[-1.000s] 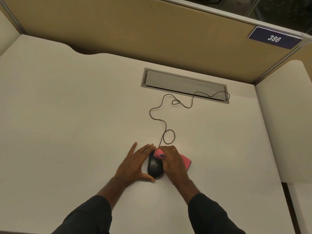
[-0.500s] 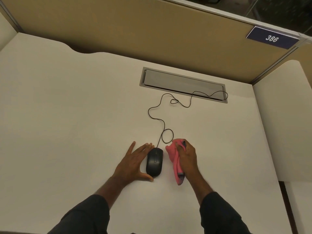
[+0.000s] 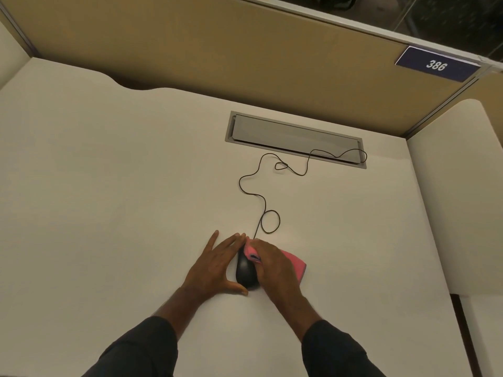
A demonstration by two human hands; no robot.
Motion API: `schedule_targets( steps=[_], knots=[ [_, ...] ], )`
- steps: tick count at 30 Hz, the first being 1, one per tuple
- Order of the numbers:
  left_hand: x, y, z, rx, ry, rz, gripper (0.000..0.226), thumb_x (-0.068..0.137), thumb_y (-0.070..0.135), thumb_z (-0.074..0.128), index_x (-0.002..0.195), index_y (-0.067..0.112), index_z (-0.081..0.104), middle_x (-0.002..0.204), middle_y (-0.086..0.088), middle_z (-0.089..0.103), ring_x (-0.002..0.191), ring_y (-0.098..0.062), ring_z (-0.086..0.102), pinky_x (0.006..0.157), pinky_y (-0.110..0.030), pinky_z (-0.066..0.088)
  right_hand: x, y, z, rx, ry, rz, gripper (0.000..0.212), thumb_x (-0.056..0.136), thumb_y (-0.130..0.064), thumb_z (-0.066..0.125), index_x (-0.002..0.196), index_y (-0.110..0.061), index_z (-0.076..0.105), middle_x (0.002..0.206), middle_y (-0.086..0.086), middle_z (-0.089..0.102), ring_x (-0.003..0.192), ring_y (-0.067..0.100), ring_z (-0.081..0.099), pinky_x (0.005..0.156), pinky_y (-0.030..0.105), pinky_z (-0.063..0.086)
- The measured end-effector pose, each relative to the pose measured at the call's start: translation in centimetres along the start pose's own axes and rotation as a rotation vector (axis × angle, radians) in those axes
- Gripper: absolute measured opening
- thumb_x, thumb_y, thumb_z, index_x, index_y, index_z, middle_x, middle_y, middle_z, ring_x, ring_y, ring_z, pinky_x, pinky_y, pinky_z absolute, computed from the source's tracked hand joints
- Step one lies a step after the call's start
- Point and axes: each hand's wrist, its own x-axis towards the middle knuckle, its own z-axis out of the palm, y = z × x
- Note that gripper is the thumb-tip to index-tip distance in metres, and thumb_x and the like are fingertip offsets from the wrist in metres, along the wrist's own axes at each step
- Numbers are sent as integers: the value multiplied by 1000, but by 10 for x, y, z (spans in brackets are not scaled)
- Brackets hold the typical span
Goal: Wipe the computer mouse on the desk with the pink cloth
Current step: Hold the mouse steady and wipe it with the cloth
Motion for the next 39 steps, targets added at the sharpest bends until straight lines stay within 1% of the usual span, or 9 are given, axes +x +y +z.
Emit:
schedule_targets(
  steps=[3,10,13,16,20,24,28,33,39],
  knots=[
    [1,-1,1,2,-6,-6,126,66,94,54,160,27,1,163,7,18,152,-5,10,125,-44,-3,-11,6,7,-16,-69,2,64,98,-45,39,149,-10,23,158,8,24,145,21,25,118,25,10],
    [0,-2,2,21,-15,-6,125,67,94,52,160,28,0,162,7,16,152,-1,0,124,-39,-8,-32,6,9,-49,179,-155,45,84,-4,71,127,6,57,129,26,58,117,40,59,102,49,42],
    [1,-1,1,15,-15,-4,126,66,94,53,159,28,-1,162,8,15,151,1,-2,124,-38,-9,-35,7,1,79,216,-141,36,91,-14,67,126,-6,63,121,11,67,114,25,63,104,35,46],
    [0,0,-1,1,-4,-9,129,63,92,58,159,29,1,162,11,15,151,1,3,124,-38,-8,-30,6,-20,305,280,-147,19,96,-30,59,114,-29,66,102,-20,70,97,1,65,86,14,49],
    [-1,2,-2,21,-2,-23,129,62,92,59,159,32,0,162,11,17,152,0,5,124,-41,-5,-14,6,-40,348,415,-92,28,98,-18,55,110,-43,58,94,-28,67,91,-6,64,76,6,47],
    [-1,1,-2,23,3,-27,128,63,93,58,159,31,2,162,8,22,152,-1,7,124,-43,-3,-1,-5,-39,293,394,-101,24,98,-33,52,118,-45,58,101,-34,64,95,-12,61,81,3,42],
    [-1,1,-2,27,26,-2,127,66,93,55,159,25,3,162,2,24,151,1,1,124,-41,-3,3,-13,-14,174,286,-113,44,96,-47,50,138,-34,50,127,-21,59,112,-10,52,94,1,33],
    [0,3,-4,8,48,12,125,67,92,53,158,30,-5,159,0,24,150,3,-8,123,-39,-4,-2,-9,10,45,239,-212,60,93,-22,62,147,-16,38,150,0,44,139,15,38,114,35,34],
    [-1,3,-2,-7,27,0,126,67,92,57,159,23,5,163,-1,26,152,-7,14,123,-50,6,-12,-20,11,-23,217,-252,61,93,-19,58,146,-1,35,154,13,32,143,28,29,117,45,27]
  ],
)
